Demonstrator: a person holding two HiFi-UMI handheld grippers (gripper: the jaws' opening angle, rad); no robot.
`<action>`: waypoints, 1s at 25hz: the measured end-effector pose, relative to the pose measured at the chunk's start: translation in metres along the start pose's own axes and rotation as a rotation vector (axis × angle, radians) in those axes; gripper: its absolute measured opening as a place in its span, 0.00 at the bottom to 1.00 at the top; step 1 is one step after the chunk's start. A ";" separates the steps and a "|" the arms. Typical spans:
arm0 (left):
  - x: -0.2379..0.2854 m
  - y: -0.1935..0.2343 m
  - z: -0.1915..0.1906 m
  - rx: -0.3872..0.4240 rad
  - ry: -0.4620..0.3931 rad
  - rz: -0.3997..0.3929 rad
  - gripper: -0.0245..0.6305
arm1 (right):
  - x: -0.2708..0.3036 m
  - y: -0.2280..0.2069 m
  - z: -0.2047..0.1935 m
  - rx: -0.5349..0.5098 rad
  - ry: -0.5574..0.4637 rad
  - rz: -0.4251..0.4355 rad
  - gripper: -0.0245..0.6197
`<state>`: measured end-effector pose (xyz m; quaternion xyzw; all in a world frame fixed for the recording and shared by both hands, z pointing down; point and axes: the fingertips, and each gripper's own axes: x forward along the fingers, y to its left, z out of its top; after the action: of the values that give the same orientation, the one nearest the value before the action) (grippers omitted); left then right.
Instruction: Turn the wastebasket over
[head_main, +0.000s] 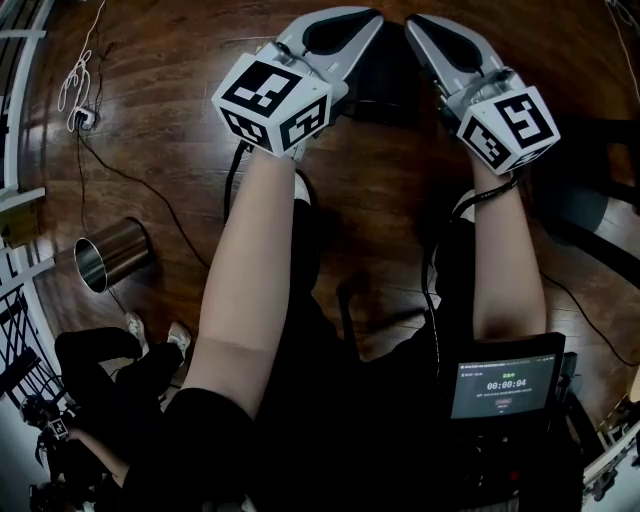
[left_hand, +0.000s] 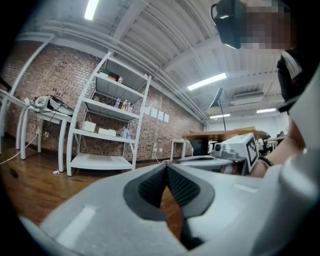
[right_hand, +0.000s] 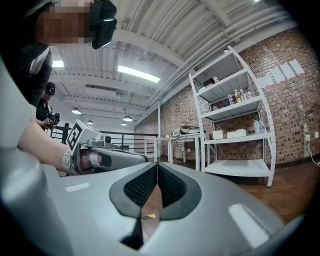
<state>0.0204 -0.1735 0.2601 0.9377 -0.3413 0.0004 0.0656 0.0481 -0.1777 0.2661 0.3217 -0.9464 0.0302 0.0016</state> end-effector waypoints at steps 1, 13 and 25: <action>0.003 0.003 0.002 0.001 -0.001 -0.003 0.04 | 0.003 -0.002 0.001 0.000 0.001 -0.001 0.05; 0.012 0.023 0.000 0.005 0.012 -0.018 0.04 | 0.024 -0.010 -0.017 -0.023 0.059 -0.015 0.06; 0.017 0.029 0.019 -0.013 -0.026 -0.004 0.04 | 0.012 -0.063 -0.042 0.558 -0.235 -0.119 0.06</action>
<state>0.0142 -0.2083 0.2460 0.9378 -0.3404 -0.0141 0.0670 0.0762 -0.2323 0.3118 0.3658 -0.8747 0.2515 -0.1943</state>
